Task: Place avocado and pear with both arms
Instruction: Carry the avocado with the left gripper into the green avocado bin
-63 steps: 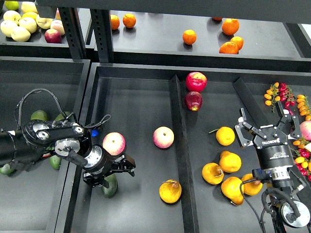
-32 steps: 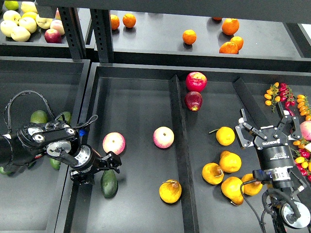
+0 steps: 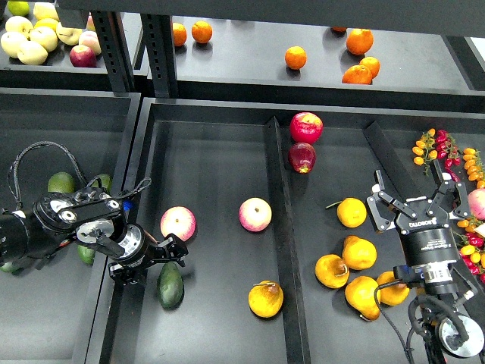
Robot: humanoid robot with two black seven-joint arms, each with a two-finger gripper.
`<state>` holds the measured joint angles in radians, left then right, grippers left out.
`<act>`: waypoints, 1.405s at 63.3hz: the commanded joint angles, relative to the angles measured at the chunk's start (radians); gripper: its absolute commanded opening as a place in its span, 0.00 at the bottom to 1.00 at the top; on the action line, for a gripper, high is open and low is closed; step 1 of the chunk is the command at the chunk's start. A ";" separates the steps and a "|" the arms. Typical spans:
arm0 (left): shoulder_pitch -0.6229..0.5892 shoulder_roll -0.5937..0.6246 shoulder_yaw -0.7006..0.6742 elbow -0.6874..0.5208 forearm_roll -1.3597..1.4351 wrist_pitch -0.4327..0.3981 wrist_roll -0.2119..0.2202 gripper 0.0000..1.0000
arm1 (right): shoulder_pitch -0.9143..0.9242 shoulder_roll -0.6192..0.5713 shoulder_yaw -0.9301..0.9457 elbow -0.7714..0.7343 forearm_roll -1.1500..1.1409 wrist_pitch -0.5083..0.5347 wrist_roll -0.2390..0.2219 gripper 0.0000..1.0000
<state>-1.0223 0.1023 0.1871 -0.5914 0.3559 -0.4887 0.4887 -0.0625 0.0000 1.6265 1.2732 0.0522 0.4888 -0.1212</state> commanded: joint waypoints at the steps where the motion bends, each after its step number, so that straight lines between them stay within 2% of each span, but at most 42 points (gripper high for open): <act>1: 0.002 -0.010 0.000 0.016 0.002 0.000 0.000 0.98 | 0.001 0.000 0.001 0.005 0.000 0.000 0.000 1.00; 36: 0.025 -0.019 0.026 0.024 0.005 0.000 0.000 0.97 | 0.001 0.000 0.001 0.005 0.000 0.000 0.000 1.00; 50: 0.034 -0.030 0.029 0.024 0.005 0.000 0.000 0.88 | 0.001 0.000 0.001 0.005 0.000 0.000 0.000 1.00; 61: 0.037 -0.032 0.029 0.035 0.002 0.000 0.000 0.75 | 0.001 0.000 0.001 0.005 0.000 0.000 0.000 1.00; 80: 0.045 -0.047 0.003 0.076 0.008 0.000 0.000 0.40 | 0.003 0.000 0.001 0.005 0.000 0.000 0.000 1.00; 89: 0.044 -0.047 -0.018 0.081 0.018 0.000 0.000 0.33 | 0.003 0.000 0.001 0.005 0.000 0.000 0.000 1.00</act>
<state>-0.9773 0.0557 0.1860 -0.5163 0.3667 -0.4887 0.4887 -0.0598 0.0000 1.6275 1.2778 0.0521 0.4887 -0.1212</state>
